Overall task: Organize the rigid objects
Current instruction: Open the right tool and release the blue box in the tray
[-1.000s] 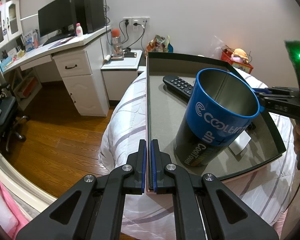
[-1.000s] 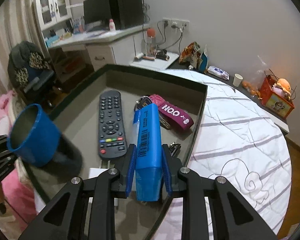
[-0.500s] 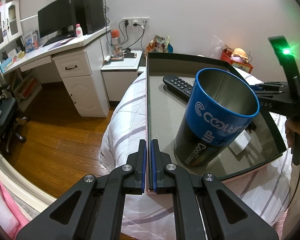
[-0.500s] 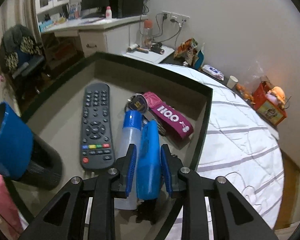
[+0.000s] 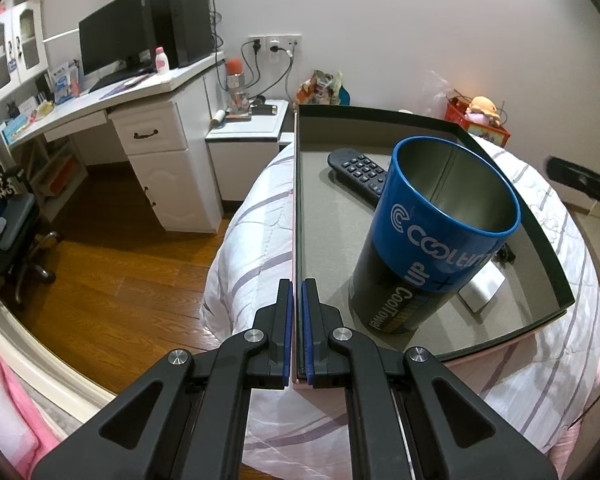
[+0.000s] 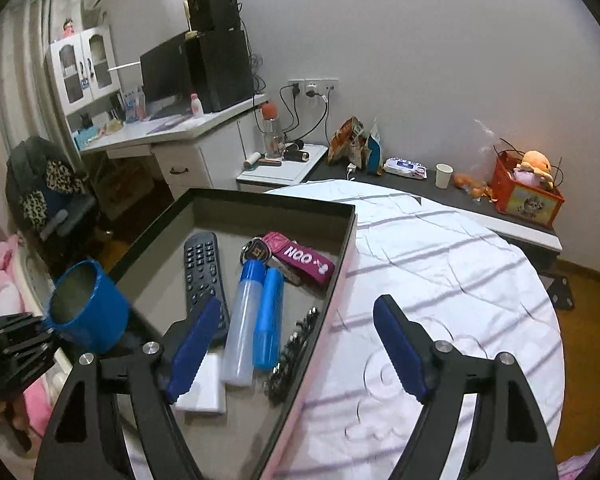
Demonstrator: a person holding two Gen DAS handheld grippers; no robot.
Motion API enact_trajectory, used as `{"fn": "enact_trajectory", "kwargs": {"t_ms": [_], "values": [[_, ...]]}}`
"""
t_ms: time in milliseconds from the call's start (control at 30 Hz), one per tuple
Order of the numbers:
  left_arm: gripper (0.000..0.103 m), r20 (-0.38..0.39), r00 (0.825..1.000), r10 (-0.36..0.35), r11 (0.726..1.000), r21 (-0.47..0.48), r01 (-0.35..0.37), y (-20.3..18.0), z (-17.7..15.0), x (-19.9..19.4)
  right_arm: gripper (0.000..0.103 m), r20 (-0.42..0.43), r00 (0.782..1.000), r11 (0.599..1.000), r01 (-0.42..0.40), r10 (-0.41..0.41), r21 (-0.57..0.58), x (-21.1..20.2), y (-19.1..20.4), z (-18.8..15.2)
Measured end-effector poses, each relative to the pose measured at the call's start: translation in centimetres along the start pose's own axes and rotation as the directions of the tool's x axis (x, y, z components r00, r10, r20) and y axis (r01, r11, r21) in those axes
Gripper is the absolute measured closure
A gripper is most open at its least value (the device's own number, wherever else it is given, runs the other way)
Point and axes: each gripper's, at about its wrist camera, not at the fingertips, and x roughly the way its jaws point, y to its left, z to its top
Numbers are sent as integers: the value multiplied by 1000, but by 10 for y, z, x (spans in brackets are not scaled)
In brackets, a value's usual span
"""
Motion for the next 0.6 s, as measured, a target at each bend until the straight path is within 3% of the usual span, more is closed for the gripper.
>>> {"fn": "enact_trajectory", "kwargs": {"t_ms": [267,600], "values": [[99,44,999,18,1000,-10,-18,-7,-1,-20,21,8,995,990,-97,96,104,-23,-7,-27],[99,96,994,43,998,47,-47,-31,-8,-61,21,45,994,988,-108,103,114,-53,2,-43]]}}
